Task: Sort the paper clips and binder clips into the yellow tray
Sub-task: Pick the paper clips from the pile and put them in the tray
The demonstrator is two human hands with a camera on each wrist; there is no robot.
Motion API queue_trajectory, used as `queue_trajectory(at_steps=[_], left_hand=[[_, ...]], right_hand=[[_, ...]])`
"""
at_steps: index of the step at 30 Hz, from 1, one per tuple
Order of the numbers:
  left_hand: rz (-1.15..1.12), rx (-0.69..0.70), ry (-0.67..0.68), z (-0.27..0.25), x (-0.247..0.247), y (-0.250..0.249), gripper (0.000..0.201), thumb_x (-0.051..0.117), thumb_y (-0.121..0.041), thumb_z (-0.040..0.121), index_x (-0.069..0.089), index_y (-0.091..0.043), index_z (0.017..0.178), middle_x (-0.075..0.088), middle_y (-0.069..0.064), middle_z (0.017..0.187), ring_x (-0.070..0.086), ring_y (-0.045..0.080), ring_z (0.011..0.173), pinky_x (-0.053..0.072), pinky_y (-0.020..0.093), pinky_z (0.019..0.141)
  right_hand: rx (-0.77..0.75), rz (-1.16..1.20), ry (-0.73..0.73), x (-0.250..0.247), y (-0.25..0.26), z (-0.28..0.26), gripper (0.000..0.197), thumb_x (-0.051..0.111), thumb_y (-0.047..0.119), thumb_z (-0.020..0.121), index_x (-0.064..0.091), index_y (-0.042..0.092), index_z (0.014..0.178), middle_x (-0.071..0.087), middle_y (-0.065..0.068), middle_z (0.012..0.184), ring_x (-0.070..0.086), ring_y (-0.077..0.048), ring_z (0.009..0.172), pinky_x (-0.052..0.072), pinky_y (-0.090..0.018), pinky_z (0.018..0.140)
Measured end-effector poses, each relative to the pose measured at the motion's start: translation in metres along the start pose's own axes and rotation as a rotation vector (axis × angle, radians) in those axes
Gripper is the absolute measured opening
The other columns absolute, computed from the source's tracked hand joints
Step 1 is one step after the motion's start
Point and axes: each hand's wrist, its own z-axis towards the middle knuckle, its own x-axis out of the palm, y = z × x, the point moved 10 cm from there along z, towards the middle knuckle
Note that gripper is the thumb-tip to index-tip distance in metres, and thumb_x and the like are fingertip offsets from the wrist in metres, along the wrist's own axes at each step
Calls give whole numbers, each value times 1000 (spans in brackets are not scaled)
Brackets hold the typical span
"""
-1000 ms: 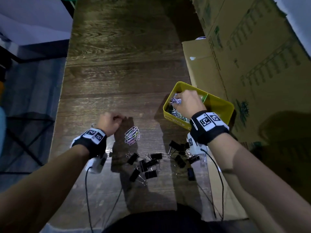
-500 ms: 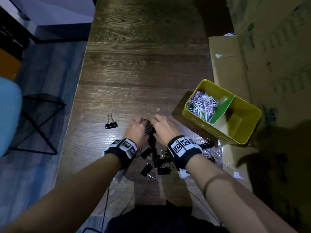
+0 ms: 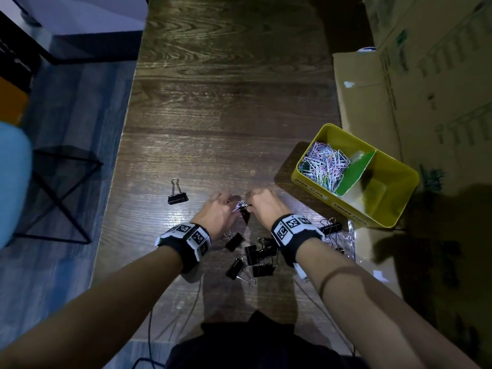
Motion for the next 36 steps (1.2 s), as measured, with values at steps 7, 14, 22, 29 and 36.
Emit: queue_trajectory(at_steps=[7,14,22,29,36], left_hand=[[-14,-27,-27,4,-8,2,28,55,1,85,62,-6,111,62,15,108,54,34,100,46,39,83],[-4,-115,54,8,-5,7,34,50,-3,86,52,-5,120,59,18,115,54,34,107,45,39,90],[-156,-109,41,12,-10,25,11,59,-11,86,66,-7,94,64,14,97,59,31,92,43,32,79],[-604,-353,55,11,-8,67,5,67,-19,84,67,-14,83,65,5,74,58,20,69,44,30,66],[-1652,-586,-24,-1,8,70,12,49,4,89,58,-4,85,59,8,74,59,10,57,49,21,51]], right_hand=[[-16,41,7,-3,9,2,28,55,6,86,62,8,113,62,-15,107,61,-34,97,52,-38,78],[56,5,26,-5,13,-2,18,51,1,90,63,-1,104,62,-21,100,60,-36,96,50,-38,76],[114,81,37,0,6,-9,15,53,7,93,64,1,102,63,-19,95,62,-33,92,45,-34,73],[167,339,-43,-6,-6,-10,9,60,16,91,68,12,94,65,-7,92,62,-24,89,49,-32,79],[188,923,-61,-9,-23,-7,24,62,5,89,65,10,113,57,0,72,54,-9,63,49,-20,55]])
